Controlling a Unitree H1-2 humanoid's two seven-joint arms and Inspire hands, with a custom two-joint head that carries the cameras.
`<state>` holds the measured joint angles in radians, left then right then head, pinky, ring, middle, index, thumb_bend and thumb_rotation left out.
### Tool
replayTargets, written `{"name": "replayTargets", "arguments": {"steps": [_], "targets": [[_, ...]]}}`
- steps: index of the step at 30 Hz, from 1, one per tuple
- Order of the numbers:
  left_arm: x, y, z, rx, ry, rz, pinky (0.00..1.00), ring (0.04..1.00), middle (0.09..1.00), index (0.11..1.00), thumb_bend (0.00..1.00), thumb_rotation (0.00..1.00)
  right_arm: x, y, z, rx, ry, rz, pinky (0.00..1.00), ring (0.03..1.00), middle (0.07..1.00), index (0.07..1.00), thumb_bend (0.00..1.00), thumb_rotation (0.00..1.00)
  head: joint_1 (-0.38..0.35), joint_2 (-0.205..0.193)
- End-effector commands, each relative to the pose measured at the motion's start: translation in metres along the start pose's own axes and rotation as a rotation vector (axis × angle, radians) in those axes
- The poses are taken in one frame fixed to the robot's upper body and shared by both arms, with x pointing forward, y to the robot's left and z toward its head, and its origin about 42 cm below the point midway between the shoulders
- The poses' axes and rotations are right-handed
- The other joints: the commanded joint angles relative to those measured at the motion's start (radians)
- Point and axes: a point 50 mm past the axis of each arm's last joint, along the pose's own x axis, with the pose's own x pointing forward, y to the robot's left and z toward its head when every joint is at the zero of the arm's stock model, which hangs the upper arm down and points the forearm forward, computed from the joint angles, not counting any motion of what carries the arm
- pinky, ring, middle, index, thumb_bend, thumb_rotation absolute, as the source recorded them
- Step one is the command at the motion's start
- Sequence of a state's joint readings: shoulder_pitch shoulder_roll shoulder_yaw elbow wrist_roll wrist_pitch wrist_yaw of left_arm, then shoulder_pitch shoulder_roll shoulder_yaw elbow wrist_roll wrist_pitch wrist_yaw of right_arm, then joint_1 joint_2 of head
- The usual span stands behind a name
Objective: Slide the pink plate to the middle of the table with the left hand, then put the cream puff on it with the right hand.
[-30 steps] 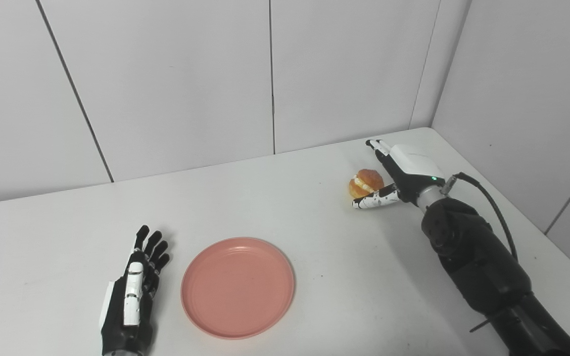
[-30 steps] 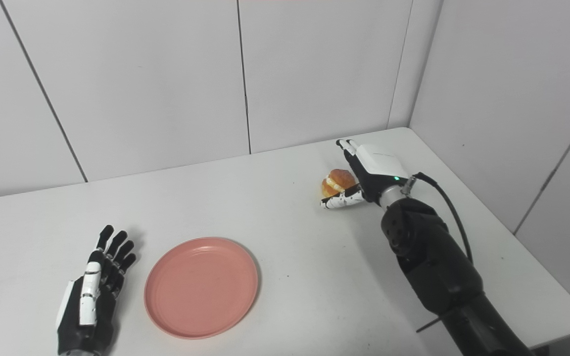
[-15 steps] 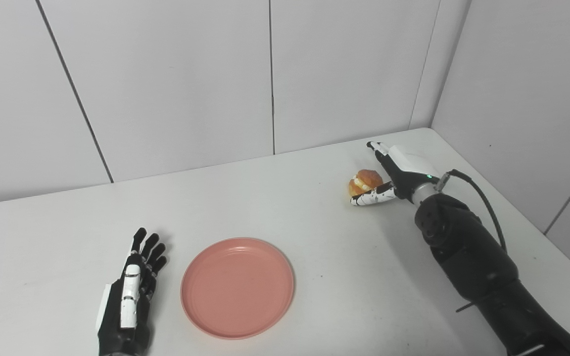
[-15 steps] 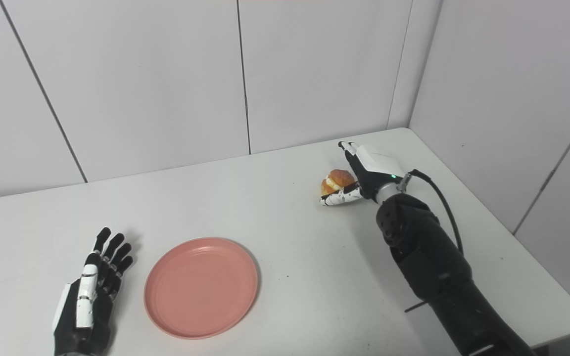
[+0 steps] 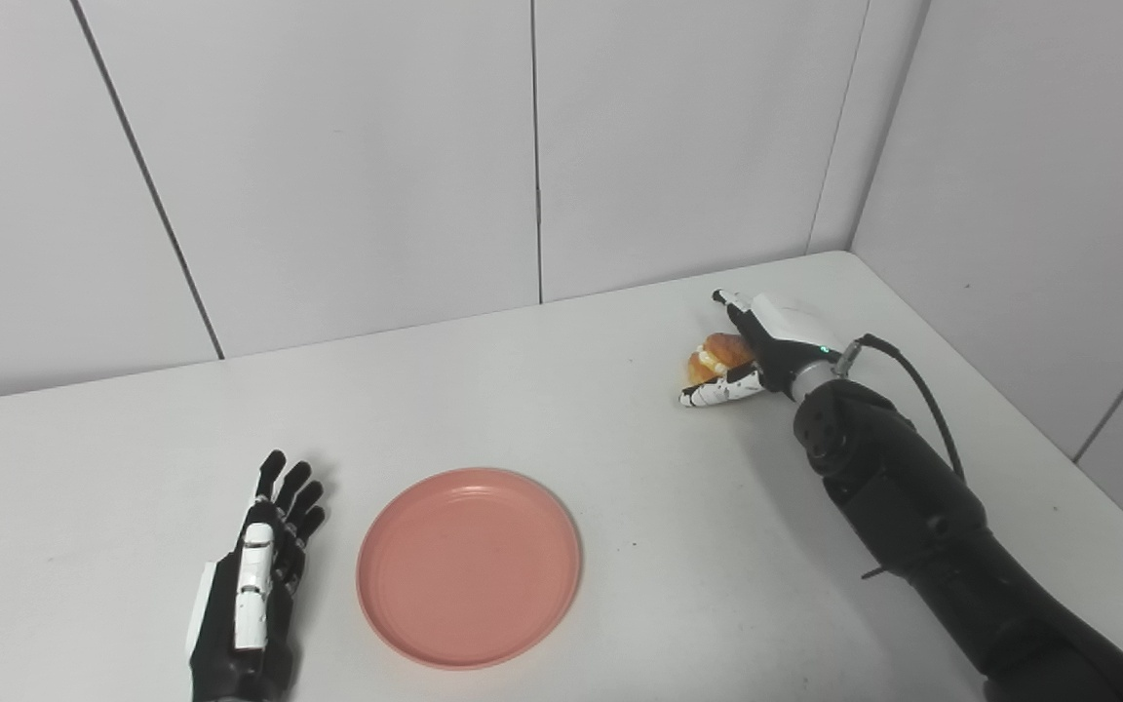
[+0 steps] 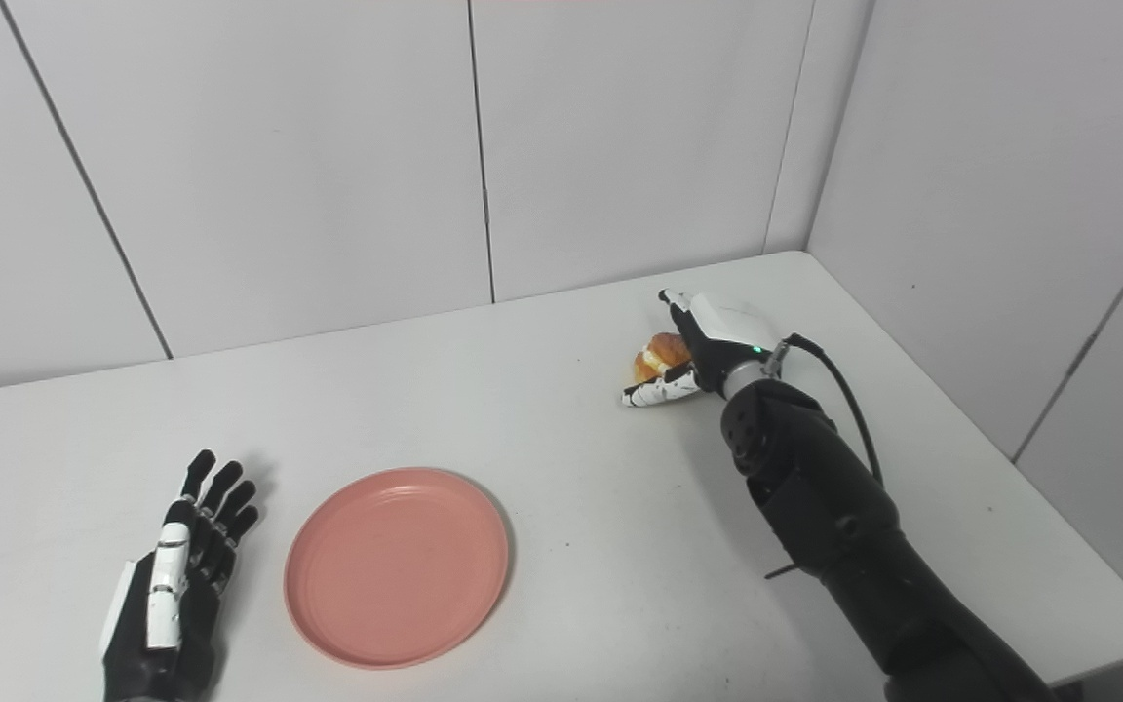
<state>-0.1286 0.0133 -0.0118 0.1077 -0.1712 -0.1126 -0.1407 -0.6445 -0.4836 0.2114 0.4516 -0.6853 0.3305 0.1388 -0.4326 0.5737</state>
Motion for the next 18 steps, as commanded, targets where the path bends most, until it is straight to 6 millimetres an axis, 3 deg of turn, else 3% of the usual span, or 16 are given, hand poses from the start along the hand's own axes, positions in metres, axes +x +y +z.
{"name": "replayTargets", "arguments": {"steps": [1, 15, 18], "targets": [[-0.0449, 0.0173, -0.0395, -0.004, 0.16, 0.056, 0.96, 0.945, 0.956, 0.955, 0.4, 1.0, 0.0092, -0.0295, 0.0183, 0.009, -0.068, -0.085, 0.67, 0.855, 0.938, 0.928, 0.88, 0.4, 0.002, 0.003], [-0.0448, 0.0129, -0.0311, -0.003, 0.158, 0.056, 0.96, 0.951, 0.962, 0.961, 0.4, 1.0, 0.0157, -0.0228, 0.0178, 0.023, -0.044, -0.043, 0.6, 0.787, 0.922, 0.935, 0.85, 0.32, 0.001, 0.021], [-0.0446, 0.0129, -0.0304, 0.004, 0.157, 0.053, 0.96, 0.95, 0.963, 0.963, 0.39, 1.0, 0.0168, -0.0217, 0.0162, 0.025, -0.016, -0.054, 0.6, 0.769, 0.893, 0.896, 0.8, 0.26, 0.003, 0.024]]}}
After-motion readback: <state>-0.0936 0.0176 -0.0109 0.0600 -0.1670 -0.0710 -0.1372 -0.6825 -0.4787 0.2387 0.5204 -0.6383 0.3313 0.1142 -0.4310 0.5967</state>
